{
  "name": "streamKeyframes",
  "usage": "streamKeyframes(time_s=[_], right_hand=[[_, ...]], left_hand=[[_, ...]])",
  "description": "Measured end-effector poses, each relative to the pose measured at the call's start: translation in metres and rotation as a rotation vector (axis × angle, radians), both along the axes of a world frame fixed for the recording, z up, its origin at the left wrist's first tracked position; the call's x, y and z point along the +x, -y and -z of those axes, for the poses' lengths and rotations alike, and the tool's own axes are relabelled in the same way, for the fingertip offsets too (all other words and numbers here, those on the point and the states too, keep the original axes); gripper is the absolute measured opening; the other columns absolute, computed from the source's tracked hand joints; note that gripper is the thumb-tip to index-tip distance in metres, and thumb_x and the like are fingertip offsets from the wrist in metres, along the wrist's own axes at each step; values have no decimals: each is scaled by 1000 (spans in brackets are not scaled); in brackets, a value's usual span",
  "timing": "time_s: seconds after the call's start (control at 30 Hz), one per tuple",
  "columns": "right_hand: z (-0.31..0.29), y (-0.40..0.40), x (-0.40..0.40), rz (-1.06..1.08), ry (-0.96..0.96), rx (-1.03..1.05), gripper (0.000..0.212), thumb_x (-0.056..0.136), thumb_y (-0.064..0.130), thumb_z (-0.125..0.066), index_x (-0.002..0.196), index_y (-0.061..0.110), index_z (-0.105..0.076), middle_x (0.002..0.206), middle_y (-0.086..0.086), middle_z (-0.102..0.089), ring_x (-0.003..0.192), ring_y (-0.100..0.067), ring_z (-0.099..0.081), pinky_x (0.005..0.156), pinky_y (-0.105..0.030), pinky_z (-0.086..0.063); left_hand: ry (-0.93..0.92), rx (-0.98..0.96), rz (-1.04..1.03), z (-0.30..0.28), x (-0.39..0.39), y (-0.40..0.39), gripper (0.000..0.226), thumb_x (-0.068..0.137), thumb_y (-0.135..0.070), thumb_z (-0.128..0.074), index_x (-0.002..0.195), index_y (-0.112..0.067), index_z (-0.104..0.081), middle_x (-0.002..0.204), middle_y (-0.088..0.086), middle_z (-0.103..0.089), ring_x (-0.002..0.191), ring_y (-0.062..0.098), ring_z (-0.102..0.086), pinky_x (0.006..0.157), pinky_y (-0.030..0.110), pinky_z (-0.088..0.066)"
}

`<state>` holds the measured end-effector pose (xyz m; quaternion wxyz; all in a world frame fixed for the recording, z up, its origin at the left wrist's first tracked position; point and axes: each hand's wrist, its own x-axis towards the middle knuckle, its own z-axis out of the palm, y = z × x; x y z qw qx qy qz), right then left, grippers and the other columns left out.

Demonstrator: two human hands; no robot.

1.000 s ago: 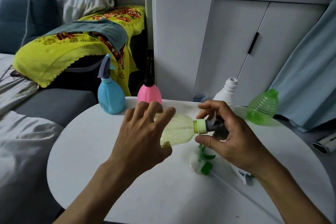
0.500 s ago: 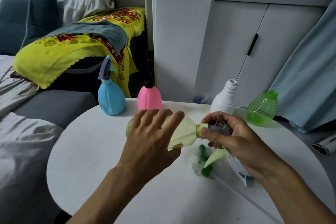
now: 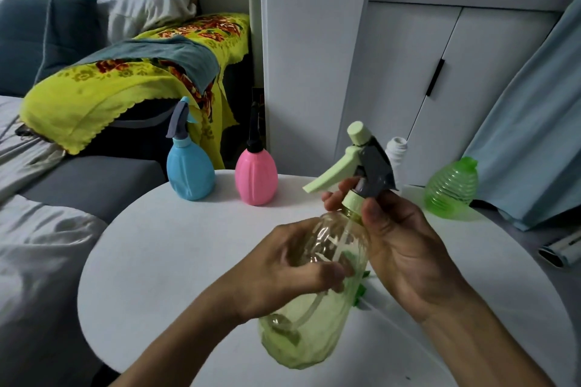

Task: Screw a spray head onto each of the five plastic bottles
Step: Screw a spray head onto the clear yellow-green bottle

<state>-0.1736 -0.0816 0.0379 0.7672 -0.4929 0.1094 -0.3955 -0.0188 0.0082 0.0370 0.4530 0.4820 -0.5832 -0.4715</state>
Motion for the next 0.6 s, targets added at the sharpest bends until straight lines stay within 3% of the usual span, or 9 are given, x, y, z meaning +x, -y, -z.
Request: streamKeyframes(time_s=[0.17, 0.3, 0.4, 0.5, 0.6], right_hand=[[2, -5, 3, 181, -78, -36, 47, 62, 46, -88, 98, 18, -77, 92, -5, -76, 96, -19, -71, 86, -31, -55], [7, -7, 3, 209, -38, 7, 37, 60, 39, -90, 88, 18, -76, 93, -5, -76, 95, -20, -72, 83, -31, -56], [5, -3, -1, -17, 0, 29, 30, 61, 29, -93, 70, 13, -69, 78, -8, -69, 85, -25, -68, 88, -38, -54], [4, -1, -4, -178, -76, -62, 34, 71, 39, -86, 59, 15, -65, 63, -6, -64, 78, -26, -66, 102, -48, -48], [3, -5, 2, -103, -87, -35, 42, 73, 42, -83, 48, 21, -56, 51, -3, -60, 71, -22, -66, 99, -43, -51]], left_hand=[[81, -33, -84, 2, -3, 4, 41, 72, -41, -73, 105, -19, -63, 91, 10, -70, 77, 20, -67, 70, 35, -57], [340, -80, -254, 4, -6, 4, 54, 60, -50, -83, 107, -37, -58, 94, -9, -72, 83, 10, -70, 72, 39, -59], [368, -69, -114, 2, -8, 4, 39, 63, -33, -81, 97, -24, -62, 84, -3, -70, 73, 14, -66, 65, 40, -56], [240, 87, 148, -6, -6, 1, 34, 65, -27, -77, 95, -15, -65, 85, 4, -68, 73, 10, -62, 66, 28, -56], [182, 185, 139, -4, -7, 1, 44, 63, -31, -79, 103, -17, -65, 96, 9, -70, 83, 14, -65, 76, 40, -58]])
